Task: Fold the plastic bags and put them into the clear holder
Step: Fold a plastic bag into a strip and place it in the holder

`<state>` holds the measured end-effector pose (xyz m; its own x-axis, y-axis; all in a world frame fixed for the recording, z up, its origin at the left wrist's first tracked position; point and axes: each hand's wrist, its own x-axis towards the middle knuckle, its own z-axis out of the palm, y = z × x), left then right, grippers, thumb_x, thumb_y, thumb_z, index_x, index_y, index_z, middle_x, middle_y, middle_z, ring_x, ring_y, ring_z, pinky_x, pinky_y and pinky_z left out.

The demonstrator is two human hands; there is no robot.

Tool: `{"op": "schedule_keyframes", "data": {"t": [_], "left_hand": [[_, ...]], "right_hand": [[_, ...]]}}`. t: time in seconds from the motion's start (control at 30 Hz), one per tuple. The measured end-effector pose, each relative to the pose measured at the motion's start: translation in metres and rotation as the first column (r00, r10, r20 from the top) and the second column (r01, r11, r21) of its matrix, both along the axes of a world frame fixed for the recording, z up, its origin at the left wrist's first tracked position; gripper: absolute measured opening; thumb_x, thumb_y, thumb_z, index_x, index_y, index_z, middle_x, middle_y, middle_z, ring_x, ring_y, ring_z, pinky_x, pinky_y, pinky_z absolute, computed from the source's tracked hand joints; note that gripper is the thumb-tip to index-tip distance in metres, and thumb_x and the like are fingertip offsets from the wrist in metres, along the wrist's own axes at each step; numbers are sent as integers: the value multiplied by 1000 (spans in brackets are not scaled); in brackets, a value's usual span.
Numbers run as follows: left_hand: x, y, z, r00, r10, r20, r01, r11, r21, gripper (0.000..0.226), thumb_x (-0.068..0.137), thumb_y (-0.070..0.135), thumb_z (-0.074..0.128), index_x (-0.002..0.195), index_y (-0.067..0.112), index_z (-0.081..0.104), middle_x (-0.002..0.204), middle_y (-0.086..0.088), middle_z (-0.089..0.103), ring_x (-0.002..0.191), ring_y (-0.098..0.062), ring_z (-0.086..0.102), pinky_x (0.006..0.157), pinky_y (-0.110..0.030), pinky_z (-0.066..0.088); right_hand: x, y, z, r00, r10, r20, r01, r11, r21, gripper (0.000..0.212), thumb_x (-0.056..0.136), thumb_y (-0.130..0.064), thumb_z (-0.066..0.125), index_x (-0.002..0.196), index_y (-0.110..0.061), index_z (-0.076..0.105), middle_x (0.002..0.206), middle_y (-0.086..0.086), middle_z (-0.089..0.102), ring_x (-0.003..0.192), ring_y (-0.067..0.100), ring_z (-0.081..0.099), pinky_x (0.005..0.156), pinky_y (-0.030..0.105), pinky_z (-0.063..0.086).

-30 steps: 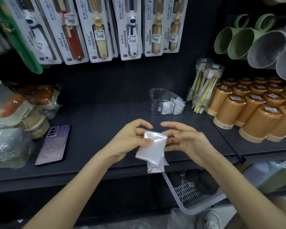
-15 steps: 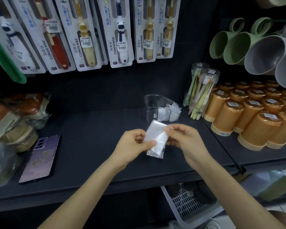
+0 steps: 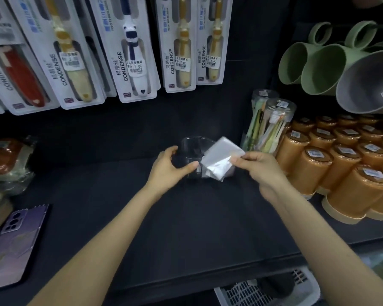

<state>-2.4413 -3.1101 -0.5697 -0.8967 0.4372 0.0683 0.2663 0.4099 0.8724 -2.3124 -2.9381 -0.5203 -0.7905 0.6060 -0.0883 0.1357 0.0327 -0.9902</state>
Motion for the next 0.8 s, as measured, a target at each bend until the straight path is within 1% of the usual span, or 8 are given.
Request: {"op": "schedule_keyframes", "data": {"t": [0.07,0.17,0.23,0.33,0.47,0.53,0.63,0.8], "left_hand": [[-20,9,-1,993,-93,70,93,996,2,106,69,37,85,152,19,22,154,0,28,139,-15,31,115,-36,31],[-40,19,-5,971,-210,113,210,978,16,123,62,28,90,154,30,8,159,1,17,144,-14,23,118,-37,26],[-45,24,-6,960,-256,117,253,967,33,125,61,22,91,153,33,7,158,2,20,143,-13,25,116,-37,28],[-43,25,-7,967,-238,95,226,967,117,120,63,13,89,153,29,12,151,3,32,132,-11,39,107,-28,39],[-30,14,-10,967,-250,53,235,951,202,116,60,6,89,149,35,20,142,10,40,128,-7,44,100,-22,45],[-18,5,-12,964,-262,38,246,941,234,113,58,0,88,141,43,25,137,15,41,127,-3,44,97,-16,45],[4,-12,-12,963,-269,15,256,930,263,109,57,-5,87,133,48,29,134,23,42,126,5,44,95,-12,43],[46,-39,-12,971,-234,-39,236,938,252,111,57,-2,89,135,49,29,139,22,42,127,10,42,98,-12,41]], "right_hand": [[-23,10,9,998,21,66,-24,999,44,15,81,-5,73,69,-9,64,70,-1,61,63,4,52,48,4,38],[-51,21,13,982,51,182,-72,991,113,20,79,-6,76,68,-10,60,67,-2,55,62,5,47,39,4,32],[-64,25,9,970,62,236,-97,986,138,22,78,-6,77,69,-11,58,70,-1,56,68,9,50,40,4,35],[-76,26,2,956,80,281,-135,974,182,22,77,-6,78,71,-11,57,83,5,61,80,13,56,53,11,43],[-77,26,-4,934,77,350,-190,935,301,25,77,-6,77,64,-12,57,71,-1,56,69,8,52,61,21,43],[-71,21,-7,918,71,389,-247,872,423,32,77,-8,76,54,-14,55,59,-4,50,63,11,50,62,26,42],[-54,4,-16,914,-9,405,-281,707,649,37,77,-12,68,47,-17,47,50,-7,40,56,13,43,50,24,29],[-12,-30,-31,953,-136,269,-153,550,821,15,82,-16,59,73,-17,72,84,-2,68,85,22,60,62,26,37]]}}
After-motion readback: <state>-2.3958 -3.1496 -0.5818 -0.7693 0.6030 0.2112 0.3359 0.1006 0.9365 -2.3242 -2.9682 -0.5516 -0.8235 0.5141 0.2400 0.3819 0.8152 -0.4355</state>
